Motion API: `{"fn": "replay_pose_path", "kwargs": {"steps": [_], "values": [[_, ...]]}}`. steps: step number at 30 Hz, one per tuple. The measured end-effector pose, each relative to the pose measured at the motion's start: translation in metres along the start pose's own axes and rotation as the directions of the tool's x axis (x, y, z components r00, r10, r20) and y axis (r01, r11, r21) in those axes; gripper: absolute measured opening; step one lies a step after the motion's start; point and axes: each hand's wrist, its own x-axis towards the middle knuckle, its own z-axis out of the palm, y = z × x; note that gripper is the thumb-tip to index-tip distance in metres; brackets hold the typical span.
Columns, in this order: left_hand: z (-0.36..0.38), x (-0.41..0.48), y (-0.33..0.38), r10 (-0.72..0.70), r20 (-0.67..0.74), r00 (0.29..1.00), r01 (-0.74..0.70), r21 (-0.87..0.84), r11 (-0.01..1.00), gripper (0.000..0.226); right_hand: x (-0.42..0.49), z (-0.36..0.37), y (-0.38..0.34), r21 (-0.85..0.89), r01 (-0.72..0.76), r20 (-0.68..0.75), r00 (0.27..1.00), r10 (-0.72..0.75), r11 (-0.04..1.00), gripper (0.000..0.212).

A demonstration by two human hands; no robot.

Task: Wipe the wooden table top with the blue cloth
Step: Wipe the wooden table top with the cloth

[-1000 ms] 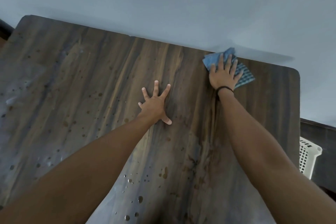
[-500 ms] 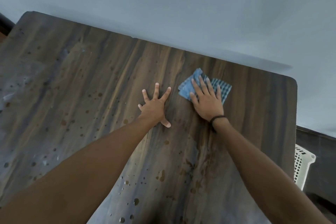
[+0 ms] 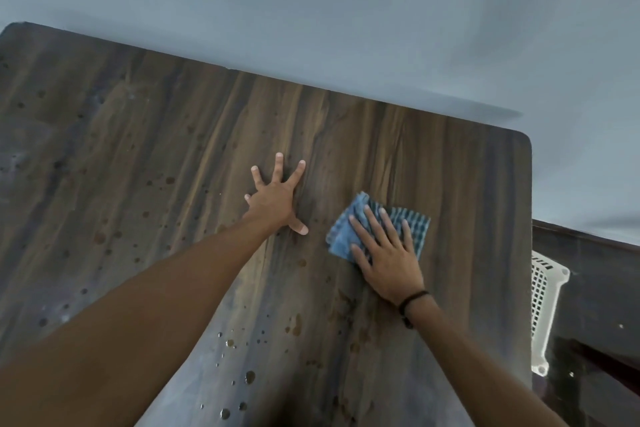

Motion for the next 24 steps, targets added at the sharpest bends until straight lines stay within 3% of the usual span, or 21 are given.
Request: {"fn": "replay_pose_path", "kwargs": {"steps": [2, 5, 7, 8, 11, 14, 16, 19, 21, 22, 24], "values": [[0.001, 0.001, 0.001, 0.008, -0.005, 1.000, -0.008, 0.004, 1.000, 0.149, 0.002, -0.007, 0.034, -0.042, -0.021, 0.002, 1.000, 0.021, 0.999, 0.057], [0.001, 0.001, 0.001, 0.001, 0.001, 1.000, -0.001, 0.006, 1.000, 0.148, 0.060, -0.023, 0.051, 0.096, -0.350, -0.069, 0.932, 0.357, 0.932, 0.058], [0.001, 0.000, 0.000, 0.004, 0.002, 1.000, -0.004, 0.013, 1.000, 0.148, 0.086, -0.022, 0.031, 0.166, -0.472, -0.073, 0.869, 0.489, 0.866, 0.058], [0.001, 0.000, 0.000, 0.008, 0.003, 1.000, -0.008, 0.019, 1.000, 0.148, 0.084, -0.017, 0.015, 0.154, -0.448, -0.085, 0.882, 0.464, 0.881, 0.059], [0.000, 0.000, -0.002, 0.025, 0.012, 1.000, -0.025, 0.021, 0.999, 0.148, 0.012, 0.010, -0.034, 0.033, -0.195, -0.069, 0.978, 0.197, 0.980, 0.058], [0.000, 0.001, -0.002, 0.022, 0.013, 1.000, -0.022, 0.019, 1.000, 0.148, -0.064, 0.021, -0.033, 0.017, -0.094, 0.030, 0.995, 0.093, 0.995, 0.057], [0.000, 0.001, -0.003, 0.027, 0.012, 1.000, -0.027, 0.015, 1.000, 0.148, -0.061, 0.015, -0.006, -0.003, -0.129, 0.028, 0.991, 0.129, 0.992, 0.056], [0.001, -0.002, -0.004, 0.034, 0.014, 0.999, -0.034, 0.011, 0.999, 0.147, -0.001, -0.002, 0.016, 0.077, -0.382, -0.055, 0.921, 0.387, 0.921, 0.058], [0.002, -0.007, -0.004, 0.050, 0.027, 0.998, -0.051, 0.012, 0.999, 0.145, 0.030, -0.006, 0.008, 0.134, -0.471, -0.045, 0.876, 0.480, 0.872, 0.059], [0.001, -0.009, -0.005, 0.065, 0.041, 0.997, -0.065, 0.008, 0.998, 0.144, 0.032, -0.004, -0.004, 0.137, -0.458, -0.045, 0.883, 0.468, 0.878, 0.059], [-0.001, -0.015, -0.011, 0.092, 0.068, 0.993, -0.093, 0.005, 0.996, 0.144, 0.004, 0.010, -0.033, 0.087, -0.304, -0.034, 0.951, 0.308, 0.949, 0.059]]}}
